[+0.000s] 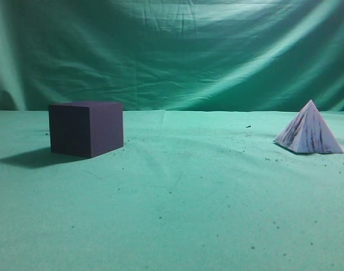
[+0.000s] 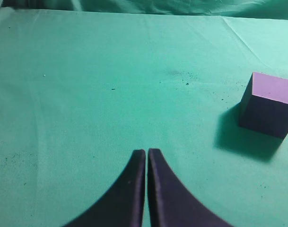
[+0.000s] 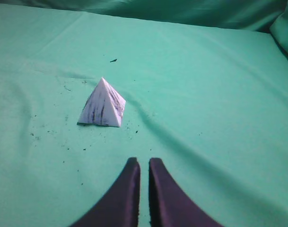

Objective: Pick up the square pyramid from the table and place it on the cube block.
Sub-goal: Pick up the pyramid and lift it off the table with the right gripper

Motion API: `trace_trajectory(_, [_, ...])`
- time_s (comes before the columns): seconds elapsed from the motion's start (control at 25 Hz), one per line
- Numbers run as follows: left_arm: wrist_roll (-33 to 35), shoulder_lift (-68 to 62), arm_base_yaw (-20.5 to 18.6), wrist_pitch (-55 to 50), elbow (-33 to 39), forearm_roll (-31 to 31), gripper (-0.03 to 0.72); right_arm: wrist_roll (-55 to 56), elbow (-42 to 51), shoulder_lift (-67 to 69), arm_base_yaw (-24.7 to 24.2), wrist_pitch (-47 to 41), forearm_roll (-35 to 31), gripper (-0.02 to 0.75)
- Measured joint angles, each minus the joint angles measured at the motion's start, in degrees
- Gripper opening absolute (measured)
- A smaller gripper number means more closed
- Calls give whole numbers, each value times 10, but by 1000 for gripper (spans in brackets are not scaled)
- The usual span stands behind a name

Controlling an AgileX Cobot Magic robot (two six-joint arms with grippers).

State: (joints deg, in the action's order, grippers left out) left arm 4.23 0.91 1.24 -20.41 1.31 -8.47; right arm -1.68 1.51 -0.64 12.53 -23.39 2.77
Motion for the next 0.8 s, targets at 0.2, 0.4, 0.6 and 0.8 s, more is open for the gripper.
trace_trajectory(0.2, [0,0,0,0,0,0,0,0,0,0,0,0,0,77])
trace_trajectory(0.4, [0,0,0,0,0,0,0,0,1,0,0,0,0,77])
trace_trajectory(0.6, [0,0,0,0,0,0,0,0,1,0,0,1,0,77])
trace_trajectory(0.8, [0,0,0,0,0,0,0,0,1,0,0,1,1,77])
